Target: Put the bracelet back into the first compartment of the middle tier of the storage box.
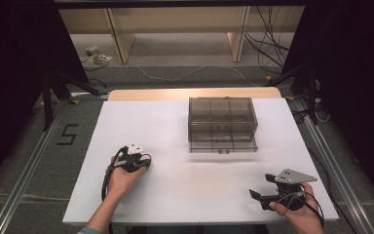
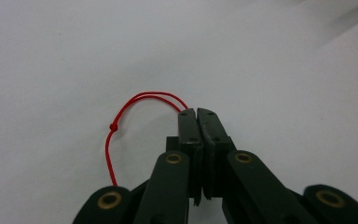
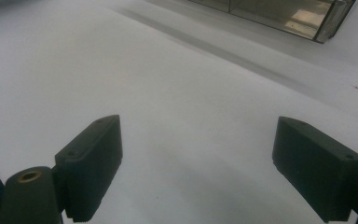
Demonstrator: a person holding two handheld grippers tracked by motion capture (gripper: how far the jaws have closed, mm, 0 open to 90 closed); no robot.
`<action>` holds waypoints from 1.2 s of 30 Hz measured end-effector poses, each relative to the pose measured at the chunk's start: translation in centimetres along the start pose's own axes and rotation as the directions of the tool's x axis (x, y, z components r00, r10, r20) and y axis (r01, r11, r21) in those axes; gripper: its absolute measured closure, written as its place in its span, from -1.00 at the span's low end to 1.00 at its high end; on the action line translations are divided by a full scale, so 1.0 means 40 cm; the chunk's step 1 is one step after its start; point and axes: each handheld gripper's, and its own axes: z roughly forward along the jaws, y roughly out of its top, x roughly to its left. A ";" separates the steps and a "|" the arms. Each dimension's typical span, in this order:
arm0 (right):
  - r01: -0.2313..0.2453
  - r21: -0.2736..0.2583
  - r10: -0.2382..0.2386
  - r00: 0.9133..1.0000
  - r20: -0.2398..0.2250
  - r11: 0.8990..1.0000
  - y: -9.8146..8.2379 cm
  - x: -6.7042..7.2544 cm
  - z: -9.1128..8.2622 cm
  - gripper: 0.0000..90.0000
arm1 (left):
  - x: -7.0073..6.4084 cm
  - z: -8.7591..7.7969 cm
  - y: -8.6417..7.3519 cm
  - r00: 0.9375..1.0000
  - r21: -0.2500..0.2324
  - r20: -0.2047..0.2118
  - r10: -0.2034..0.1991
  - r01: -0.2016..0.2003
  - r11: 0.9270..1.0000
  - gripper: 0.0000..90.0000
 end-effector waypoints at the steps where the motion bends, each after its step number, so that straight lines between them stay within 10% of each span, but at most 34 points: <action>1: 0.001 0.000 -0.001 1.000 0.000 1.000 0.000 0.000 0.000 -0.63 | 0.000 0.000 0.000 1.000 0.000 -0.001 0.003 -0.003 1.000 0.98; 36: -0.002 -0.005 0.002 1.000 -0.003 1.000 0.000 0.000 -0.001 -0.63 | -0.026 -0.035 0.020 0.999 -0.064 0.012 0.046 -0.046 0.997 0.99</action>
